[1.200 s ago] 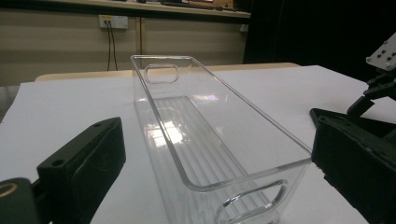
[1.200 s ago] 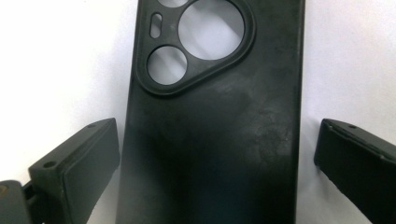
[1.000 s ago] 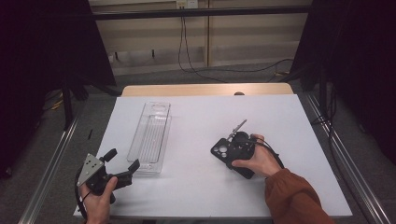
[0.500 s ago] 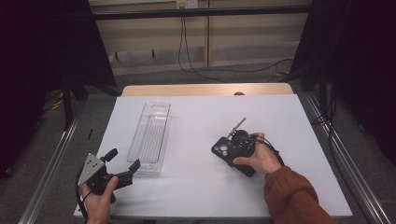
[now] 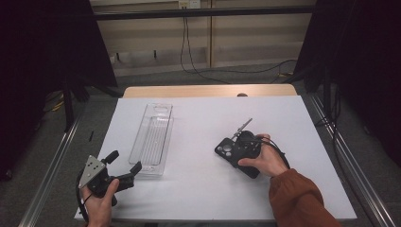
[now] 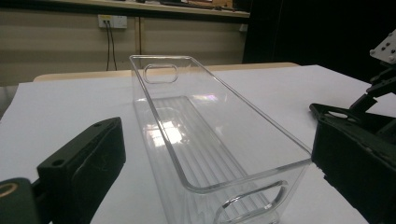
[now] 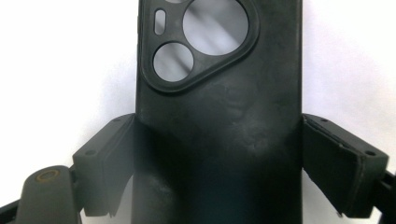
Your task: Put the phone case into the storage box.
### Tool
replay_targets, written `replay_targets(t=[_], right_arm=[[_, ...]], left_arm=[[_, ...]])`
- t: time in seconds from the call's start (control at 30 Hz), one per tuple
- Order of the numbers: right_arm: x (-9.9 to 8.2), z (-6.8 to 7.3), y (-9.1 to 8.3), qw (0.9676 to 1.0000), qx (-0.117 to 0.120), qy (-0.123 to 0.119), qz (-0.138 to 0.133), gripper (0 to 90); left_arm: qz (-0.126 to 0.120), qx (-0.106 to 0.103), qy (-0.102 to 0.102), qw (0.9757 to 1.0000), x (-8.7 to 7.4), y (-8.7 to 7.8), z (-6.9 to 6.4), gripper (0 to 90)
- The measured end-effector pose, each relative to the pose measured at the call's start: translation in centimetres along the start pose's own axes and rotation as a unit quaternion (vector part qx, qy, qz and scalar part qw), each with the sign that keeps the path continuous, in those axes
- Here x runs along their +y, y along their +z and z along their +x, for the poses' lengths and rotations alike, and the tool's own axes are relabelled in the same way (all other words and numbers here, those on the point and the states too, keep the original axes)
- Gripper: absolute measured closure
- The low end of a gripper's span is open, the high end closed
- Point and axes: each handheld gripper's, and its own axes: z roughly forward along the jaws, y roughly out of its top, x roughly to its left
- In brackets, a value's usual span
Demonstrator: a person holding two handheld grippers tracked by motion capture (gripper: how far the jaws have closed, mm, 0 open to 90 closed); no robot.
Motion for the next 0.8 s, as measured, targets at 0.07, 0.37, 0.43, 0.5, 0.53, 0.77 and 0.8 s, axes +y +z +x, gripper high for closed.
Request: replay_targets(t=[0.07, 0.37, 0.43, 0.5, 0.53, 0.77, 0.8], right_arm=[[0.0, 0.0, -0.1, 1.0000, -0.001, 0.002, 0.000, 14.4], [-0.5, -0.3, -1.5, 0.9993, -0.006, 0.005, -0.035, 14.4], [-0.6, -0.2, -1.7, 0.9992, -0.007, 0.005, -0.039, 14.4], [-0.6, -0.2, -1.8, 0.9991, -0.006, 0.007, -0.042, 14.4], [-0.7, -0.2, -2.0, 0.9988, -0.009, 0.006, -0.047, 14.4], [-1.6, -0.6, -2.6, 0.9966, -0.009, 0.020, -0.079, 14.4], [-1.6, -0.6, -2.6, 0.9966, -0.009, 0.020, -0.079, 14.4]], left_arm=[[0.001, -0.001, 0.001, 1.0000, 0.0, 0.0, 0.0, 3.1], [0.001, -0.001, 0.000, 1.0000, 0.0, 0.0, 0.0, 3.0], [0.001, -0.001, 0.000, 1.0000, 0.0, 0.0, 0.0, 3.0], [0.001, -0.001, 0.000, 1.0000, 0.0, 0.0, 0.0, 3.0], [0.001, -0.001, 0.000, 1.0000, 0.0, 0.0, 0.0, 3.0], [0.001, 0.000, 0.000, 1.0000, 0.0, 0.0, 0.0, 3.0], [0.001, 0.000, 0.000, 1.0000, 0.0, 0.0, 0.0, 3.0]])
